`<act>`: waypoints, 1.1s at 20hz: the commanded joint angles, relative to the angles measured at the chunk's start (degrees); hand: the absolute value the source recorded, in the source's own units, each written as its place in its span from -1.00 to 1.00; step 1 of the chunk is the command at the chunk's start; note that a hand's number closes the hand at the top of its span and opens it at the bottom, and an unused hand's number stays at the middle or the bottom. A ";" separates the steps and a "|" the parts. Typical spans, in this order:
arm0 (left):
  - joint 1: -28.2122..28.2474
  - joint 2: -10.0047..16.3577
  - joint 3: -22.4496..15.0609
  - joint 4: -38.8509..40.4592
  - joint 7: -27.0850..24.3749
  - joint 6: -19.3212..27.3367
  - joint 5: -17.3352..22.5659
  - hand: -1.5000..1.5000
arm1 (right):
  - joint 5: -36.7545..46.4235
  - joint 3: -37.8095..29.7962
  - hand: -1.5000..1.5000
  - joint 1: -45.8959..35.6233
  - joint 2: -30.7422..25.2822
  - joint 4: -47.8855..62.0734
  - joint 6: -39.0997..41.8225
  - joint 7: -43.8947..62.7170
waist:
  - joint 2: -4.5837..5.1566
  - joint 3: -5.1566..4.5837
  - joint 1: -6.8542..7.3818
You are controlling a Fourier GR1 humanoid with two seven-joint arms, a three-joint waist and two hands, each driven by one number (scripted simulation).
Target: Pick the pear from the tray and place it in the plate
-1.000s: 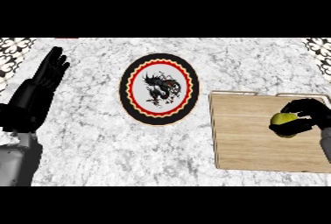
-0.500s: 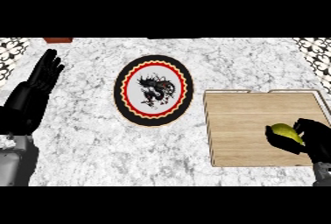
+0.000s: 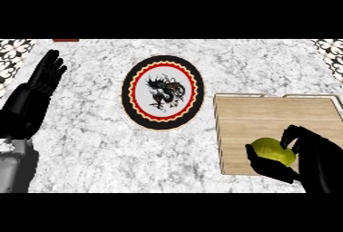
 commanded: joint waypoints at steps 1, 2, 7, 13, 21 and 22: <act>0.95 -0.30 0.15 -1.60 0.28 0.01 0.22 0.00 | 0.75 1.59 1.00 -3.09 2.91 -10.08 0.26 1.14 | 0.12 0.13 0.92; -0.68 -1.40 -1.46 -1.23 1.97 1.22 -1.02 0.00 | 3.37 5.24 1.00 -1.51 4.79 -13.84 -1.05 1.79 | 0.01 0.14 0.22; -0.60 -0.58 -0.07 0.49 -1.44 -0.64 -0.78 0.00 | 7.48 10.83 1.00 -15.01 15.48 -9.72 6.07 7.67 | 0.46 0.10 1.55; -1.33 -3.94 -2.93 2.29 -2.01 0.62 -3.27 0.00 | 5.91 5.62 1.00 -30.21 24.84 7.01 8.56 5.04 | 0.63 0.14 1.70; -5.04 -2.22 -0.32 3.48 -0.02 -1.01 -1.29 0.00 | -0.58 2.01 1.00 -43.45 31.23 32.70 -4.53 0.21 | 0.98 0.16 2.52; -0.55 -3.01 -1.01 -0.83 0.36 -1.20 -0.86 0.00 | -2.77 -1.48 1.00 -46.38 31.26 33.78 -3.29 -0.15 | 0.75 0.17 2.68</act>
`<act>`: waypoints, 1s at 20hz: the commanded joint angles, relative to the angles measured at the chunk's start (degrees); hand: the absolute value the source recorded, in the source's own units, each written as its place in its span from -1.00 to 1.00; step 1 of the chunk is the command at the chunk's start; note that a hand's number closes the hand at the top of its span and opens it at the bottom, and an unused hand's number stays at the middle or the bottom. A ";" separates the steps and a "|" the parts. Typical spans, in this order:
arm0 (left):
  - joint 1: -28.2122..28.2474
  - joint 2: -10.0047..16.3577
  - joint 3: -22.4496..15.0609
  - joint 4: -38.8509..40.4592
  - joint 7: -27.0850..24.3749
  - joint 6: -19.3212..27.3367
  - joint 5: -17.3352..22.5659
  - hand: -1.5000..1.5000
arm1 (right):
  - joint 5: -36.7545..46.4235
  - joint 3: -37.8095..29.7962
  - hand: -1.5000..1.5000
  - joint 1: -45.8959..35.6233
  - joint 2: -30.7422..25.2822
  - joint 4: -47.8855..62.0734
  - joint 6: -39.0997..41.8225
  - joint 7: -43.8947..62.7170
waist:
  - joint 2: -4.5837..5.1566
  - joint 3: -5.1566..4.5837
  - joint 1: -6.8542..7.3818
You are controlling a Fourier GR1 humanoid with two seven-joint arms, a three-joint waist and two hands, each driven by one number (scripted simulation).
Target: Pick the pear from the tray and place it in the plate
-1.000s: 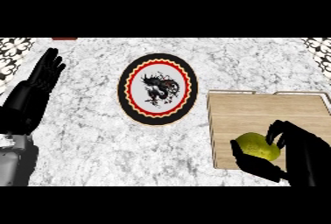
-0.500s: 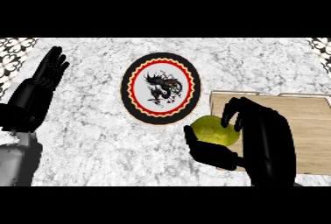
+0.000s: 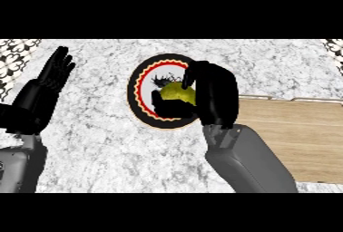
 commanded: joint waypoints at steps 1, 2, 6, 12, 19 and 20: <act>0.93 1.08 1.65 0.01 -0.79 -1.52 1.18 0.00 | -4.23 -5.38 1.00 -10.49 1.87 14.45 -3.90 -1.67 | 0.08 0.00 0.44; 0.32 0.11 -0.25 -1.87 1.64 0.16 -0.86 0.00 | -5.16 -6.06 1.00 -11.18 1.89 17.48 -5.28 -3.73 | 0.02 0.02 0.22; 0.63 -0.23 -0.35 -2.53 1.35 -1.23 0.42 0.00 | -7.96 -2.56 1.00 -15.05 1.94 32.30 -14.59 -5.73 | 0.23 0.02 1.38; -1.91 -0.91 -1.14 0.56 -0.19 -0.88 -1.36 0.00 | -13.81 -0.37 1.00 -21.31 1.96 49.42 -21.04 -11.53 | 0.67 0.01 2.10; -4.74 -1.66 -1.47 2.00 0.19 -1.00 -1.23 0.00 | -25.18 -0.35 -1.00 -25.54 1.97 57.61 -26.08 -11.82 | 1.21 0.02 4.28; -6.32 -2.24 -2.05 2.40 0.35 -0.37 -1.86 0.00 | -25.97 -0.83 -1.00 -22.64 1.97 58.44 -28.69 -16.45 | 1.37 0.05 3.89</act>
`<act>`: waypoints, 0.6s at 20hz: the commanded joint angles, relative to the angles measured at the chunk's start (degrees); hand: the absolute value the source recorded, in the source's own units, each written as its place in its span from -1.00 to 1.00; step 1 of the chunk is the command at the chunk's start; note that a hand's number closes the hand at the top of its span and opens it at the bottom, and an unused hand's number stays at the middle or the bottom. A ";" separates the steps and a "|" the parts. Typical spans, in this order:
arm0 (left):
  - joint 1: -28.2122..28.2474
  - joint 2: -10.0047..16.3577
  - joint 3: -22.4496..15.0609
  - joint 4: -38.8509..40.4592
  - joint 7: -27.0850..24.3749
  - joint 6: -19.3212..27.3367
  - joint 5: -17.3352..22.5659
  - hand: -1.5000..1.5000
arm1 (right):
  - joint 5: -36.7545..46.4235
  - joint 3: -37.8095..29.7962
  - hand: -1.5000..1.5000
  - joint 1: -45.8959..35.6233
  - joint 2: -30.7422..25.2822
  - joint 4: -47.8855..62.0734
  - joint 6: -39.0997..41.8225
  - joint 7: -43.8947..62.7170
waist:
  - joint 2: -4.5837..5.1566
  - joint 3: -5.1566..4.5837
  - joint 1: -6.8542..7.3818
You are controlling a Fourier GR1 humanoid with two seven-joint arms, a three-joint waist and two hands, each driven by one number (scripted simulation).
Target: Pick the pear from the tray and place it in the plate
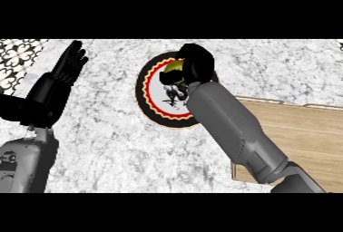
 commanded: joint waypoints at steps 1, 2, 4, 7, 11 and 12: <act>-0.95 0.92 0.39 2.37 -0.84 -1.28 -0.06 0.00 | -7.23 1.38 -1.00 0.97 0.01 4.09 -4.64 -4.04 | 0.35 0.02 1.00; -0.42 -0.97 -0.88 0.46 -0.41 0.39 -0.79 0.00 | -8.31 -3.08 -1.00 -1.00 0.01 5.82 -3.20 -8.91 | 0.40 0.07 0.55; -2.28 -0.48 -0.75 0.61 0.08 -0.38 -0.28 0.00 | -11.81 -0.33 -1.00 -0.49 0.01 4.55 -5.68 -8.87 | 0.57 0.07 2.10; -1.77 -1.04 -0.42 2.21 -1.13 -0.13 -0.31 0.00 | -14.95 -2.45 -1.00 -1.69 0.01 4.41 -8.97 -14.03 | 0.44 0.05 1.09; -0.22 -2.17 -1.84 1.63 -1.28 0.67 -1.60 0.00 | -18.04 -1.95 -1.00 -0.18 0.01 2.51 -18.13 -18.87 | 0.23 0.06 1.20; -1.11 -0.75 0.09 2.41 -1.93 0.09 -0.73 0.00 | -19.15 -6.02 -1.00 -2.75 0.01 3.90 -17.08 -20.46 | 0.34 0.06 0.36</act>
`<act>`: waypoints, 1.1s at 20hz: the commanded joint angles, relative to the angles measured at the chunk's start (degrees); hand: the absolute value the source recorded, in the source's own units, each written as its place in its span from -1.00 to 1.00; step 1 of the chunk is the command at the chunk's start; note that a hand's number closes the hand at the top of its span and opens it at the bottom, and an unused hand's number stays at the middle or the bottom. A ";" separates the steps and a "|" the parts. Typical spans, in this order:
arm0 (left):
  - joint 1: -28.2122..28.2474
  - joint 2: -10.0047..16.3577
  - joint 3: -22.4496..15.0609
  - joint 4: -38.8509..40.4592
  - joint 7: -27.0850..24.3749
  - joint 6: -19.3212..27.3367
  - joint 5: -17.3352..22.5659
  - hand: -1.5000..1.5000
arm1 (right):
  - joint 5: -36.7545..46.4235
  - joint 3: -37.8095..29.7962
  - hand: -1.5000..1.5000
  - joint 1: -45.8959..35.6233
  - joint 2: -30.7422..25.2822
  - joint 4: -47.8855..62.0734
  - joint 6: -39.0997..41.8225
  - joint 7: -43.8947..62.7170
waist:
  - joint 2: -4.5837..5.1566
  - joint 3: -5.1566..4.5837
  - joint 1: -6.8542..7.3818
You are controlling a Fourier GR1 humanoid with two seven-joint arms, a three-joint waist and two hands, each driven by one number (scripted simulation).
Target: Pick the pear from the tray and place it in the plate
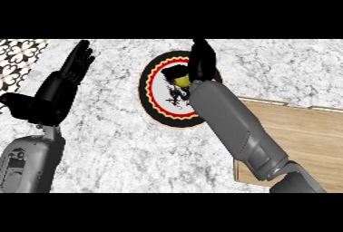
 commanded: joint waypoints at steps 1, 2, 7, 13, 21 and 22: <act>1.71 -0.20 -0.31 -0.25 -1.42 -0.03 -0.59 0.00 | -5.50 -2.57 -1.00 -1.02 0.00 -1.17 -6.00 -5.50 | -0.14 0.00 0.04; 0.88 2.04 1.65 -1.01 1.20 -1.59 1.32 0.00 | -8.21 -4.01 -1.00 1.02 0.00 -2.79 -5.33 -8.55 | -0.33 0.05 -0.44; 2.33 1.36 1.37 -3.57 3.58 0.08 0.31 0.00 | -14.57 -5.60 -1.00 4.33 0.00 -5.90 -8.36 -15.86 | -1.20 0.02 -2.73; 6.63 1.15 3.38 -1.98 -0.69 0.48 -0.25 0.00 | -16.28 -10.40 -1.00 12.91 -1.86 -13.79 -4.56 -21.34 | -1.80 -0.05 -5.78; 3.90 2.68 5.83 1.18 -1.49 -1.01 0.45 0.00 | -13.76 -5.93 -1.00 31.18 -8.51 -35.33 0.79 -17.89 | -2.00 -0.09 -6.88; 5.90 1.11 4.28 -5.15 2.84 0.24 0.78 0.00 | -15.48 -7.32 -1.00 33.72 -10.65 -35.88 4.39 -22.18 | -2.00 -0.06 -6.45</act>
